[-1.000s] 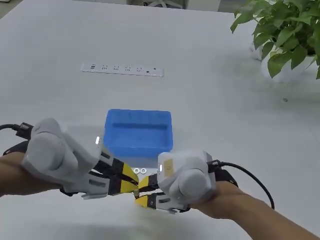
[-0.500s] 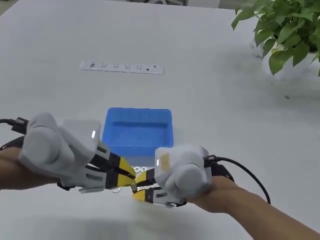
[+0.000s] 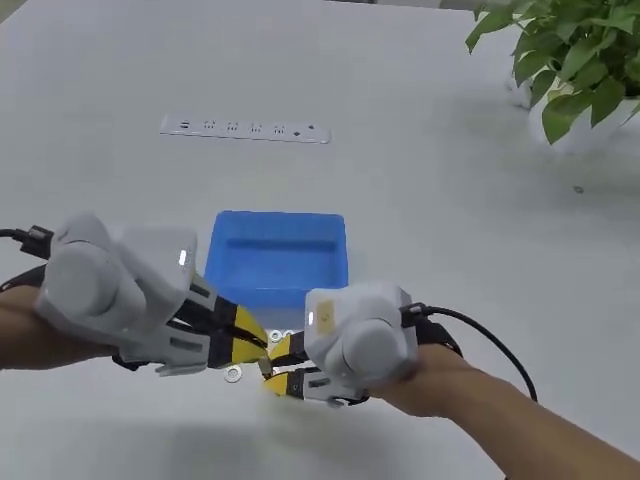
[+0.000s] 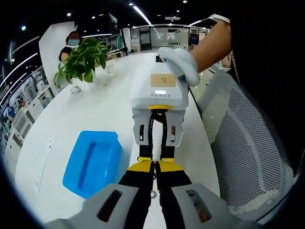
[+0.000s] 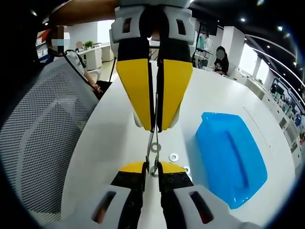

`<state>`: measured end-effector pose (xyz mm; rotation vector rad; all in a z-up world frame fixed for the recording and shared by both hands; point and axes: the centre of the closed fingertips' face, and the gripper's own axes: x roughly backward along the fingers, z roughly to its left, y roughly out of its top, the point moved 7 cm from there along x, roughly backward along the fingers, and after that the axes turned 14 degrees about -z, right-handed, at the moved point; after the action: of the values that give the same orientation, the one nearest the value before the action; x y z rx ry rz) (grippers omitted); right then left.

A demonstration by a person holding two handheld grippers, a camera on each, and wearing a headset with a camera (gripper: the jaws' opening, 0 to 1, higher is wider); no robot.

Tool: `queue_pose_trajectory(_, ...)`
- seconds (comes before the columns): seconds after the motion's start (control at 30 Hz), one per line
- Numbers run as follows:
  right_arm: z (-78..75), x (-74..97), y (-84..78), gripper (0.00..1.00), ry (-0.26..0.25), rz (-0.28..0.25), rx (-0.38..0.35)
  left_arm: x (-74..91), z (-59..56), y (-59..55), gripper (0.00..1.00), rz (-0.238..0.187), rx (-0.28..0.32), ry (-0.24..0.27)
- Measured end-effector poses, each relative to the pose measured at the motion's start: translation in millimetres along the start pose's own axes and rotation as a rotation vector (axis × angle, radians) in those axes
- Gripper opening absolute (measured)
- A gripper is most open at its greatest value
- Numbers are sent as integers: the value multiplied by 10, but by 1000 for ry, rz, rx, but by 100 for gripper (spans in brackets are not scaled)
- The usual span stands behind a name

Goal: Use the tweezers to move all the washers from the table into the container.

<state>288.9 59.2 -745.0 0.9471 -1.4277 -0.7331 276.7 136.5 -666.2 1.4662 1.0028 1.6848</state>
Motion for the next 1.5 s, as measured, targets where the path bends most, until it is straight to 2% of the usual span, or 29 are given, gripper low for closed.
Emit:
queue_pose_trajectory(0.2, -13, -4, -7, 13, 0, 5, -4, 1, 57, -6, 6, -7, 25, 16)
queue_pose_trajectory(0.4, -9, 4, -8, 14, -1, 4, -9, -1, 66, -11, 6, -14, 67, 31)
queue_pose_trajectory(0.7, -23, 12, -16, 11, -6, 9, -20, -20, 68, -10, 6, -25, 74, 26)
queue_pose_trajectory(1.2, -25, 7, -18, 9, -6, 17, -42, -2, 67, -34, 6, -13, 69, 22)
queue_pose_trajectory(1.5, -21, 22, 16, 8, -6, 13, -36, 20, 49, 7, 6, -7, 59, 22)
